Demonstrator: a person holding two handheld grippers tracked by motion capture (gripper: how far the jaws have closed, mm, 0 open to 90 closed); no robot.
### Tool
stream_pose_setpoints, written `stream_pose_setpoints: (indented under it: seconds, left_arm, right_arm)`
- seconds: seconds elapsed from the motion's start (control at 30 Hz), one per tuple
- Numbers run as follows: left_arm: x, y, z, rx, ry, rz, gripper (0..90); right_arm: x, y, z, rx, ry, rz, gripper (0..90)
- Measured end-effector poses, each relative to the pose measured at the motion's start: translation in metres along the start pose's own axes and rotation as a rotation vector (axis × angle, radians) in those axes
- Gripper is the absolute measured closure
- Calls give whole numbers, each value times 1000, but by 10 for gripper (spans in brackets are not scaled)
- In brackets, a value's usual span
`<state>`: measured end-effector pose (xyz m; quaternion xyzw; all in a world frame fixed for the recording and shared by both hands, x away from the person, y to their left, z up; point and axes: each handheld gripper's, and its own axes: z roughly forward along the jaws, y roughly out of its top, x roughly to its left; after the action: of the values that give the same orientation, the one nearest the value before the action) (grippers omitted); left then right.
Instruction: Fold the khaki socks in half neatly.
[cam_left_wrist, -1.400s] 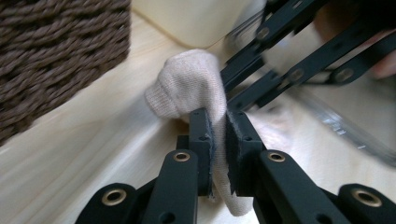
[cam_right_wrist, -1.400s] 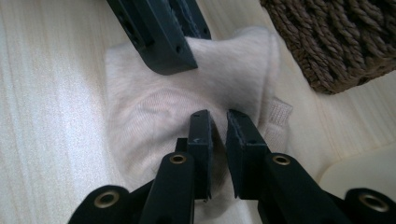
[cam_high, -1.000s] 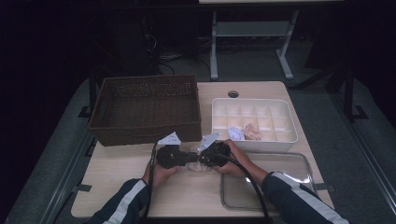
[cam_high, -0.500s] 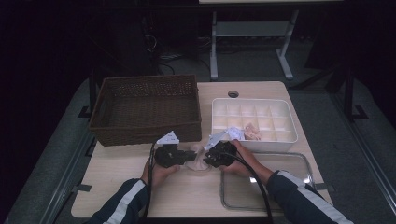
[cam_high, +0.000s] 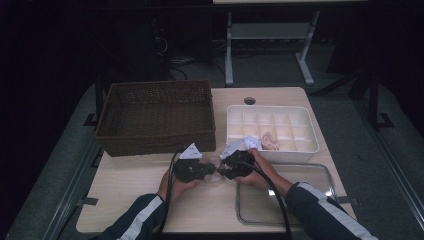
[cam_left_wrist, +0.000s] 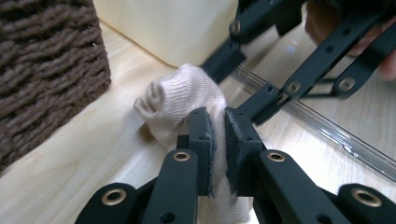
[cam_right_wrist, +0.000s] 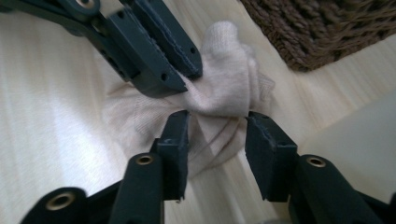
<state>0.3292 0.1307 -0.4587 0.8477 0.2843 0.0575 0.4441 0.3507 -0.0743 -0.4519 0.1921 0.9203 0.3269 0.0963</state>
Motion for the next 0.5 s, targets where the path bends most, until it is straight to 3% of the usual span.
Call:
stream_pose_setpoints:
  seconds: [0.13, 0.2, 0.27, 0.33, 0.4, 0.5]
  left_arm:
    - [-2, 1, 1, 4, 10, 14, 823]
    - [-2, 1, 1, 11, 13, 25, 823]
    - [-4, 2, 2, 13, 17, 33, 823]
    - [-4, 3, 1, 32, 26, 63, 823]
    - [-5, 2, 1, 26, 25, 56, 823]
    - [-6, 3, 2, 33, 33, 76, 822]
  right_arm:
    - [-3, 2, -19, -62, 11, 0, 592]
    - [-5, 7, -30, -136, -2, 40, 625]
    - [-6, 9, -32, -176, -10, 60, 645]
    - [-6, 11, -28, -178, -15, 68, 665]
    - [-7, 12, -20, -165, -34, 84, 684]
    - [-8, 13, -11, -152, -3, 113, 677]
